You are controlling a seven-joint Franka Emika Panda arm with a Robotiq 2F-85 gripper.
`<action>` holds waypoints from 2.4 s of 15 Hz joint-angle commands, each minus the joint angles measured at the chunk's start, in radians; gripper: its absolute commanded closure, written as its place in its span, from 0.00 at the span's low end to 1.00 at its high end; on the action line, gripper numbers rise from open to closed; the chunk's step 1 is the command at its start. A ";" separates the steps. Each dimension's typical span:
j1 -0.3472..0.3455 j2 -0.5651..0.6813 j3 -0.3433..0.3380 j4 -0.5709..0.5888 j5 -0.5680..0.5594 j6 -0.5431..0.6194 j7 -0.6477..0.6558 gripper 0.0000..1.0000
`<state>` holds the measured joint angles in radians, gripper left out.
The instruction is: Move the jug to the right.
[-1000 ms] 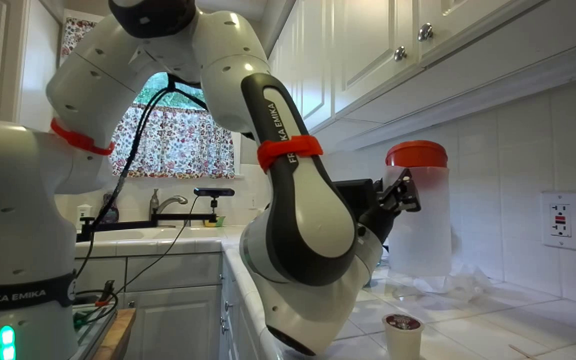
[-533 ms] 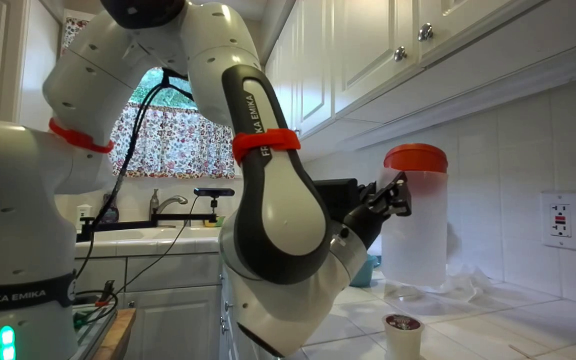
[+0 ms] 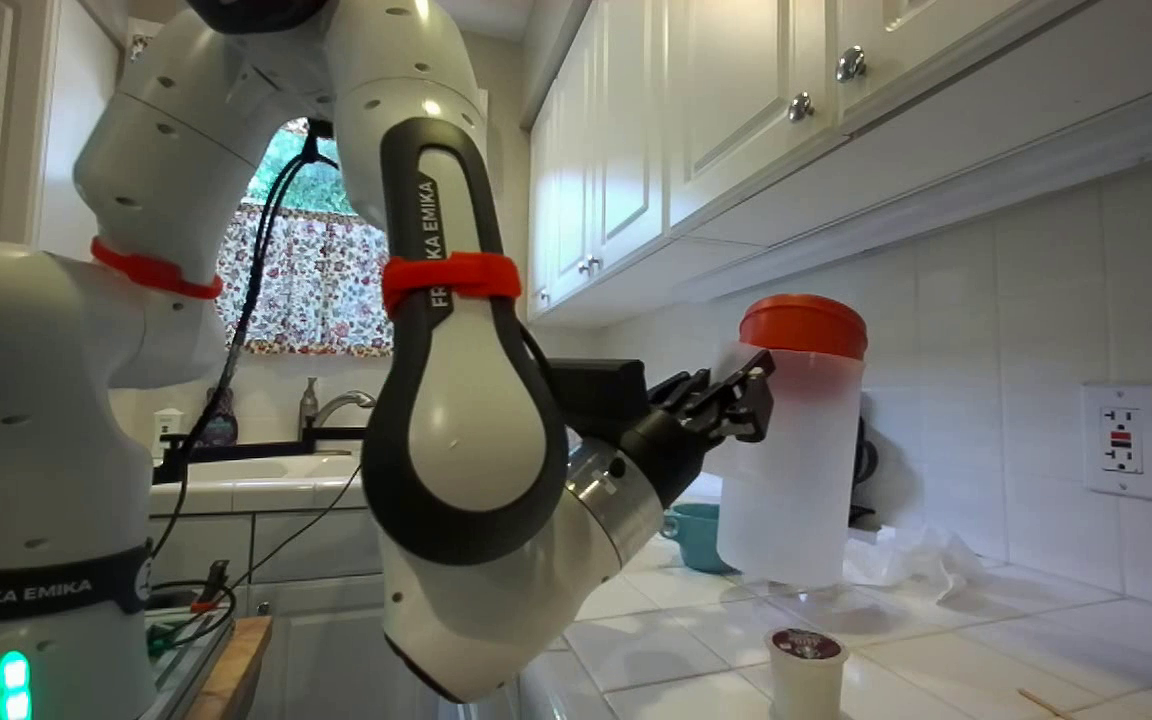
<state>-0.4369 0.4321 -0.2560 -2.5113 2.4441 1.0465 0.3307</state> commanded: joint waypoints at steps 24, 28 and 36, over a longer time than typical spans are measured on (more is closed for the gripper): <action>-0.223 0.126 0.018 -0.063 -0.190 -0.221 -0.193 0.91; -0.232 0.132 0.024 -0.062 -0.194 -0.218 -0.204 0.91; -0.222 0.106 0.023 -0.068 -0.180 -0.185 -0.160 0.18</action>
<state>-0.6584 0.5499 -0.2327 -2.5796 2.2709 0.8487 0.1680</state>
